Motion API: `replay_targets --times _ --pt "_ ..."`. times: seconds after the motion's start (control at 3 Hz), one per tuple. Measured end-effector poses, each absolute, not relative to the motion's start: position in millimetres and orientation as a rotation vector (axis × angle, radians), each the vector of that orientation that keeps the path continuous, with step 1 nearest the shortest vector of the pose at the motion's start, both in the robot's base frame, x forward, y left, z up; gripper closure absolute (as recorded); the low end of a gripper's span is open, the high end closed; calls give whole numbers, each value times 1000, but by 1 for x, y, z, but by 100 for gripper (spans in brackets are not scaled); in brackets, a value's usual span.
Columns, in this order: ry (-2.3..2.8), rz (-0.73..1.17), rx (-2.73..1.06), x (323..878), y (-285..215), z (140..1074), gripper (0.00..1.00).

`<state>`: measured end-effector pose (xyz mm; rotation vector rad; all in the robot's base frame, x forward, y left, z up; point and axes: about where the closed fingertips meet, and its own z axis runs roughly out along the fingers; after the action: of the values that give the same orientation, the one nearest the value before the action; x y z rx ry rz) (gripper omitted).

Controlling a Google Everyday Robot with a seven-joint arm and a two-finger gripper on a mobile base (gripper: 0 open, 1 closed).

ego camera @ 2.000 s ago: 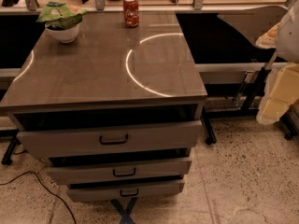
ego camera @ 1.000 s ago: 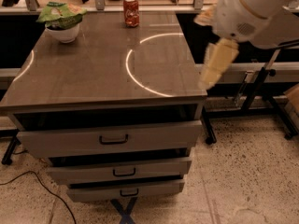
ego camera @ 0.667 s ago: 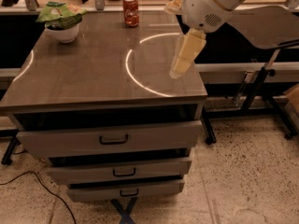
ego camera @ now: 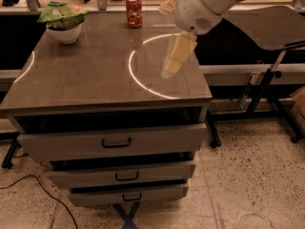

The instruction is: Pick green rice chip bag from white bowl and place on counter

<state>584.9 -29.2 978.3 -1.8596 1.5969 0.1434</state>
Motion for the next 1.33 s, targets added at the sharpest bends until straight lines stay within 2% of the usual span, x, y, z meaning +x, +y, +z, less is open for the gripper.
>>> replay_targets --times 0.33,1.0,1.33 --pt "1419 163 -1853 654 41 969 0" --pt "1163 156 -1767 744 143 996 0" --pt "1121 147 -1728 755 156 1016 0"
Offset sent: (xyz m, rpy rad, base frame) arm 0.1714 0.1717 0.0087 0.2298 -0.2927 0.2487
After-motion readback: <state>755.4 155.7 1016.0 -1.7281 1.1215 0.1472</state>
